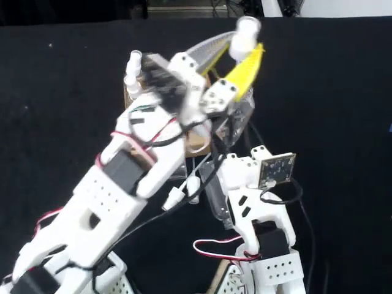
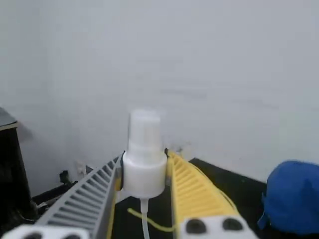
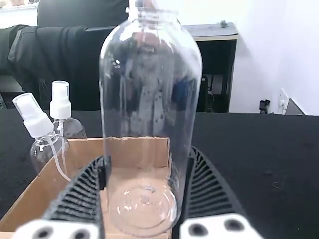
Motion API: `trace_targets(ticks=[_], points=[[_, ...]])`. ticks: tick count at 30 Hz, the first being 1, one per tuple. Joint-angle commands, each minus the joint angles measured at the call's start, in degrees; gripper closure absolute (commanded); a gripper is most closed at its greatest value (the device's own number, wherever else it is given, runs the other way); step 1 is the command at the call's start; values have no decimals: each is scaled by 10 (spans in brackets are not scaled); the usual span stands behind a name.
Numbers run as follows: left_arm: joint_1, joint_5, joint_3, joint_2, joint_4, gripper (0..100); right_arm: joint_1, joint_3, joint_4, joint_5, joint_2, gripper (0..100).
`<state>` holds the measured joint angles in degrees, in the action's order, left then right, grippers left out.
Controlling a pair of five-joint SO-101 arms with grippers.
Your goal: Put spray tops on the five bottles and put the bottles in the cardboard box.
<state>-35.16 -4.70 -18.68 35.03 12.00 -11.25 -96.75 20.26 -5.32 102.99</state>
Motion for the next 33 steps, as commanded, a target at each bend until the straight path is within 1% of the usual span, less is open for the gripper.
trace_targets(ticks=[1, 3, 7, 9, 11, 13, 15, 18, 20, 23, 25, 29, 30, 33], points=[[-27, -76, 62, -53, 16, 970, 14, 1, -22, -1, 23, 987], [-37, -89, 60, -58, 18, 970, 14, 1, -22, -1, 23, 987], [-53, -89, 44, -43, 56, 970, 16, 1, 3, -1, 28, 987], [-53, -89, 29, -26, 70, 970, 33, 1, 6, -1, 28, 987], [-53, -88, 7, -9, 68, 970, 52, 1, 5, -1, 28, 987], [-52, -64, -16, 6, 58, 970, 60, 1, 5, -1, 28, 987], [-52, -11, -40, 20, 41, 970, 62, 1, 5, -2, 28, 987], [-26, 65, -66, 27, 2, 970, 61, 1, 8, -4, 28, 987], [-12, 75, -79, 27, -14, 970, 61, 1, 9, -4, 28, 987], [-7, 75, -96, 32, -12, 966, 61, 1, 9, -4, 28, 987], [-8, 74, -103, 33, -12, 915, 61, 1, 7, -4, 28, 987], [-8, 81, -106, 33, -2, 729, 61, 1, 9, -1, 28, 987], [-8, 82, -101, 33, 15, 709, 61, 1, 9, -1, 28, 987], [-9, 110, -67, 33, 69, 721, 61, 1, 9, -1, 28, 987]])
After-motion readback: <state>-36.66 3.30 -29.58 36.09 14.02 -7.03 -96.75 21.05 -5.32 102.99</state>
